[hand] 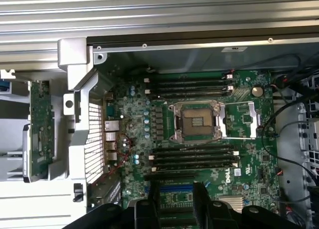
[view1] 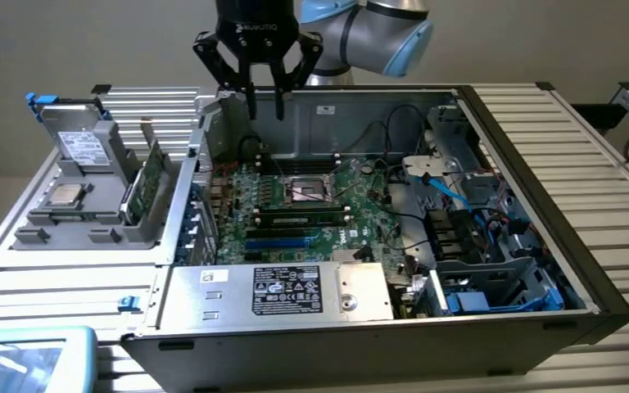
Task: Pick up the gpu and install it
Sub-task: 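Reach for the gpu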
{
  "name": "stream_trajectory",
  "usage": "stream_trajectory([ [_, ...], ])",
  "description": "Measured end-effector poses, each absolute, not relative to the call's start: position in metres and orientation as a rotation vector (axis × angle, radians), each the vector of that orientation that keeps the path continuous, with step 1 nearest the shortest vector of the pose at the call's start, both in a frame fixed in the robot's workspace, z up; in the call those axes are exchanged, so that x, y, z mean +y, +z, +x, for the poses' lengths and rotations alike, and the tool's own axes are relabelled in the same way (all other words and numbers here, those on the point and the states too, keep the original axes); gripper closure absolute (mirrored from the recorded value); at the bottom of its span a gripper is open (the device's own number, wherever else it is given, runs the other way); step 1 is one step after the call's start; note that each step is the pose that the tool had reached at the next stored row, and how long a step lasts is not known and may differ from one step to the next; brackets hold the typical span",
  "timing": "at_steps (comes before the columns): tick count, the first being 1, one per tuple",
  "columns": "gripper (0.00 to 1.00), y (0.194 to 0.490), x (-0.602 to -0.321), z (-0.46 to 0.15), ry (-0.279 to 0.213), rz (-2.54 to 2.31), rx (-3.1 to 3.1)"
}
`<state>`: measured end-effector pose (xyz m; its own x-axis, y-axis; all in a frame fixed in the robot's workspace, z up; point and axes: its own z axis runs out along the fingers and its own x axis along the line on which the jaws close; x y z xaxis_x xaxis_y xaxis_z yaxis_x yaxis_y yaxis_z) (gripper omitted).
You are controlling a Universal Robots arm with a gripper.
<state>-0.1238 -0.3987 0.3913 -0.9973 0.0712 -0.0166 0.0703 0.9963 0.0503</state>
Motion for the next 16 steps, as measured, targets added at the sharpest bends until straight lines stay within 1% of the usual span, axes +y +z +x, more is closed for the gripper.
stream_trajectory([
  [4, 0.60, 0.391, -0.398, -0.125, 0.078, 0.111, 3.121],
  [16, 0.60, 0.388, -0.388, -0.177, 0.078, 0.111, 3.121],
])
